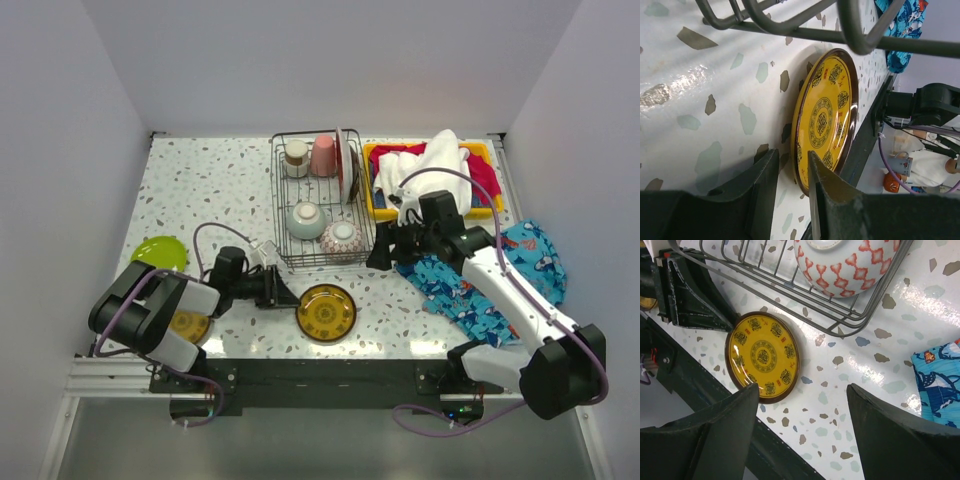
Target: Load the mixed dishes into the dish rack
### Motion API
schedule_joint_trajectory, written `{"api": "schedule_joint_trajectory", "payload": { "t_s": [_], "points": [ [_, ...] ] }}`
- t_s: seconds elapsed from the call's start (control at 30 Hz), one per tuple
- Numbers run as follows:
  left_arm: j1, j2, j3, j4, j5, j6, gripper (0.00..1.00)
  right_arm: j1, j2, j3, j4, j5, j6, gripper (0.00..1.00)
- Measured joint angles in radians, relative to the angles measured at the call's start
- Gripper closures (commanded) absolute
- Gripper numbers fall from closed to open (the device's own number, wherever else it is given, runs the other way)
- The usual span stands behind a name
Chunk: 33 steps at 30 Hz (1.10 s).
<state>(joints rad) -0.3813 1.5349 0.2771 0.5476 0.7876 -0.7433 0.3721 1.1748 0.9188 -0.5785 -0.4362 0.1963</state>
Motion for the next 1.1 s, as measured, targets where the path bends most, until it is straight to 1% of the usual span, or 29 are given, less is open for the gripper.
{"api": "schedule_joint_trajectory", "payload": {
  "t_s": [0.1, 0.17, 0.23, 0.27, 0.3, 0.4, 0.57, 0.7, 0.8, 0.97, 1.1],
  "points": [
    [-0.004, 0.002, 0.002, 0.000, -0.008, -0.010, 0.67, 0.000, -0.007, -0.008, 0.003, 0.000, -0.005, 0.25],
    [-0.009, 0.003, 0.002, 0.003, -0.018, -0.018, 0.71, -0.001, -0.018, -0.016, 0.004, 0.000, -0.007, 0.25],
    [-0.014, 0.002, 0.002, 0.002, -0.031, -0.024, 0.81, -0.001, -0.029, -0.026, 0.010, 0.000, -0.008, 0.25],
    [-0.015, -0.001, 0.002, -0.005, -0.039, -0.023, 0.94, -0.001, -0.035, -0.033, 0.012, 0.000, -0.008, 0.25],
    [-0.018, -0.008, 0.002, -0.018, -0.049, -0.022, 0.99, -0.001, -0.040, -0.042, 0.017, -0.001, -0.008, 0.25],
    [-0.027, -0.048, -0.002, -0.080, -0.082, -0.007, 1.00, -0.002, -0.043, -0.057, 0.019, -0.001, -0.008, 0.26],
    [-0.027, -0.167, 0.000, -0.235, -0.116, 0.059, 1.00, -0.002, -0.037, -0.054, 0.026, -0.017, -0.022, 0.26],
    [-0.027, -0.230, 0.063, -0.417, -0.132, 0.173, 1.00, -0.002, 0.012, -0.017, 0.045, -0.129, -0.048, 0.27],
    [-0.027, -0.303, 0.135, -0.557, -0.137, 0.297, 1.00, 0.011, 0.056, 0.016, 0.077, -0.211, -0.072, 0.28],
    [-0.025, -0.475, 0.231, -0.657, -0.106, 0.453, 1.00, 0.096, 0.127, 0.103, 0.071, -0.294, -0.166, 0.26],
    [-0.025, -0.525, 0.352, -0.725, -0.043, 0.586, 1.00, 0.174, 0.161, 0.167, 0.067, -0.318, -0.241, 0.26]
  ]
}}
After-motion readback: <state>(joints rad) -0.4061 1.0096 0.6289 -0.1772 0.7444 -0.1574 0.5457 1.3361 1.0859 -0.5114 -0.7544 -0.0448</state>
